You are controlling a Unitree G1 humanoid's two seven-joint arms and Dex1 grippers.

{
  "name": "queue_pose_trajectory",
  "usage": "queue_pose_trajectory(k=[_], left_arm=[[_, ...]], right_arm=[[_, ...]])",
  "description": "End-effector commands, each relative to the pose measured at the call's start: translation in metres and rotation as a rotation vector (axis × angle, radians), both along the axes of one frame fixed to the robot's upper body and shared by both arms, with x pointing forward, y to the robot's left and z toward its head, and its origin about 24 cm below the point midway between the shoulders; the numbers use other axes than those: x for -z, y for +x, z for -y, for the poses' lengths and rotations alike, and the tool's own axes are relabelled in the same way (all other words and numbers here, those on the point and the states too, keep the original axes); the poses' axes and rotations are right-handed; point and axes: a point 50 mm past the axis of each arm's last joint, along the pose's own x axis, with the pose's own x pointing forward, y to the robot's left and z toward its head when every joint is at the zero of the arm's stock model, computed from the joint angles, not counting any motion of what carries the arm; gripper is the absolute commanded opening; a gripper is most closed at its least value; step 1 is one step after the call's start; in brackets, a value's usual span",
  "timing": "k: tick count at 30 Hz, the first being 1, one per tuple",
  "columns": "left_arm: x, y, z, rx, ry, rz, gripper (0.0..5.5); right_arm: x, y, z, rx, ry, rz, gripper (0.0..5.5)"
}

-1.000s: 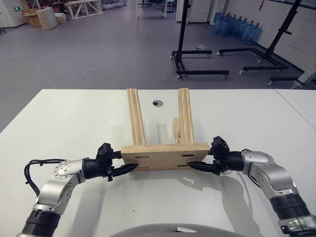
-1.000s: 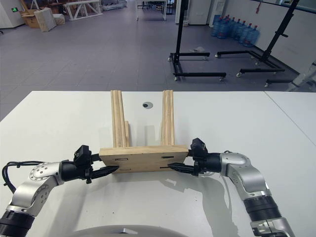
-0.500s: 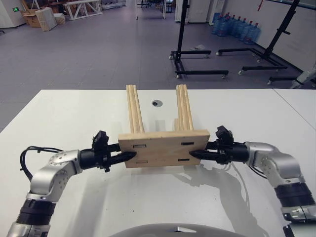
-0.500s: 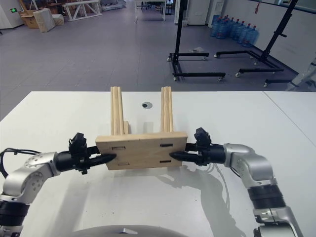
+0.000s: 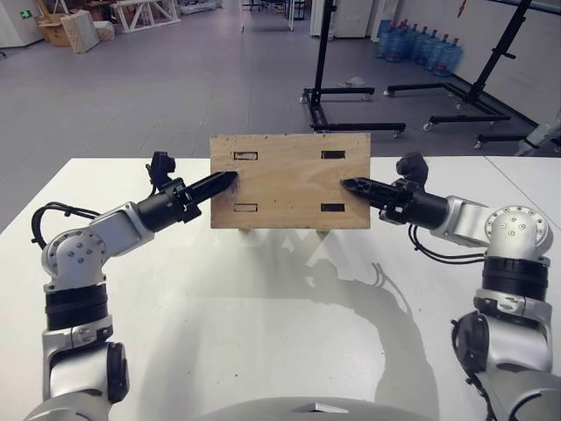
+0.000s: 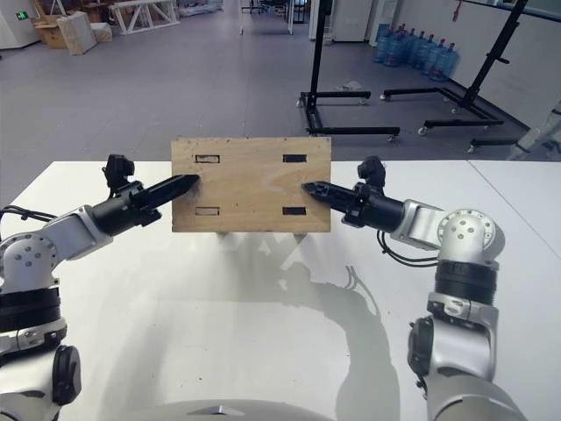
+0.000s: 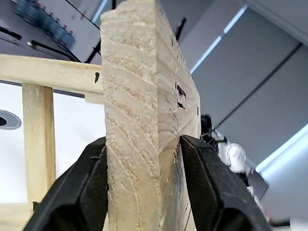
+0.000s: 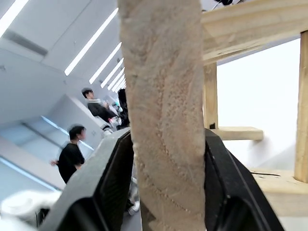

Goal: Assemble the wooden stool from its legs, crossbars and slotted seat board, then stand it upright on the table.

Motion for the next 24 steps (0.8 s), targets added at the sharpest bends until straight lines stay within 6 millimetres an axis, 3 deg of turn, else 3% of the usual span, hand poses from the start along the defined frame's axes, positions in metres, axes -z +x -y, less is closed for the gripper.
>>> queue_pose_trajectory(k=[1,6,11,18,24], left_arm=[[0.004,0.014,0.025,-0.010,0.023,-0.156,1.99],[0.001,0.030,0.030,-0.120,-0.042,-0.278,1.97],[0.008,0.042,0.034,-0.218,-0.051,-0.422,1.83],[0.018,0.053,0.051,-0.301,-0.038,-0.593,1.57],[0.035,0.061,0.066,-0.300,-0.030,-0.672,1.33]], right_arm=[[0.002,0.017,-0.033,-0.051,0.010,-0.158,1.67],[-0.002,0.039,-0.045,0.035,0.036,-0.290,1.57],[0.009,0.054,-0.050,0.181,-0.020,-0.460,1.57],[0.009,0.065,-0.062,0.304,-0.068,-0.566,1.54],[0.031,0.067,-0.065,0.377,-0.106,-0.612,1.54]])
